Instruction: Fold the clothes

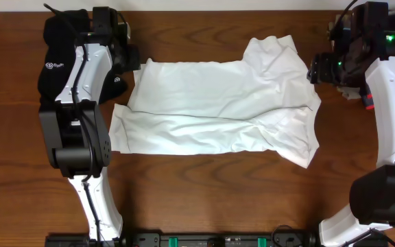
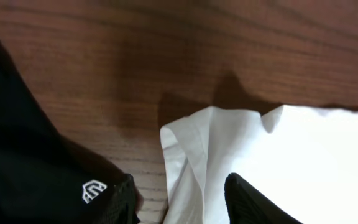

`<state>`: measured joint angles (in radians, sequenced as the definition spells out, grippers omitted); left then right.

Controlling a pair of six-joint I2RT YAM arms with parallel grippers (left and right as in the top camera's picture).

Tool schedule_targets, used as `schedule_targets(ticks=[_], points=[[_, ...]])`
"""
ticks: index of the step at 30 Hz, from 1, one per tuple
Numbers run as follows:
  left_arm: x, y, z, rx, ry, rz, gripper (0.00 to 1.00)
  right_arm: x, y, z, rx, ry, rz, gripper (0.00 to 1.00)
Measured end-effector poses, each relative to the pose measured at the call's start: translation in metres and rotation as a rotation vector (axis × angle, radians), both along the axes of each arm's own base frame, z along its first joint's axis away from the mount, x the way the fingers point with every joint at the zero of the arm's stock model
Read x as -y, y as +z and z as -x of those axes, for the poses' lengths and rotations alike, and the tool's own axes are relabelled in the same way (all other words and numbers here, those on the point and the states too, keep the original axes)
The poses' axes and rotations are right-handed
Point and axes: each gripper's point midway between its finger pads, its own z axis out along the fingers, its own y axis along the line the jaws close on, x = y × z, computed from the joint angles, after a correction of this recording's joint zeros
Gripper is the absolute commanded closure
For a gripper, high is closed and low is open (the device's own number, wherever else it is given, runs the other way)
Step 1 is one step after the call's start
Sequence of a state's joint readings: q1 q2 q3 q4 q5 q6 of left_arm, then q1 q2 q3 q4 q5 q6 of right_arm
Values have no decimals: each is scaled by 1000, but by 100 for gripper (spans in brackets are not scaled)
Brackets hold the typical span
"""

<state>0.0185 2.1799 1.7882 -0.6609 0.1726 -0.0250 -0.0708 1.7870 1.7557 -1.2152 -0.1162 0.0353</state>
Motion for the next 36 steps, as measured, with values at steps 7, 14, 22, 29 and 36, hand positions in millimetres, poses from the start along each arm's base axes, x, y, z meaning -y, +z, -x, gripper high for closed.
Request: schedule_targets(ticks=[7,14,22,29,36], points=[[0,-27,-5,-22,-1,2,59,0,-1,2,-9,0,0,31],[1,-63,-6,-65,-1,5,73,0,-1,2,-10,2,0,31],[0,-60,-14,-32,3,6,94,0,-1,2,-7,2,1,33],[0,-42,-21,-4,3,5,94,1,3,-10,42,2,5,37],[0,16,-1,9,1,0,94,1,-16,-42,85,7,-3,38]])
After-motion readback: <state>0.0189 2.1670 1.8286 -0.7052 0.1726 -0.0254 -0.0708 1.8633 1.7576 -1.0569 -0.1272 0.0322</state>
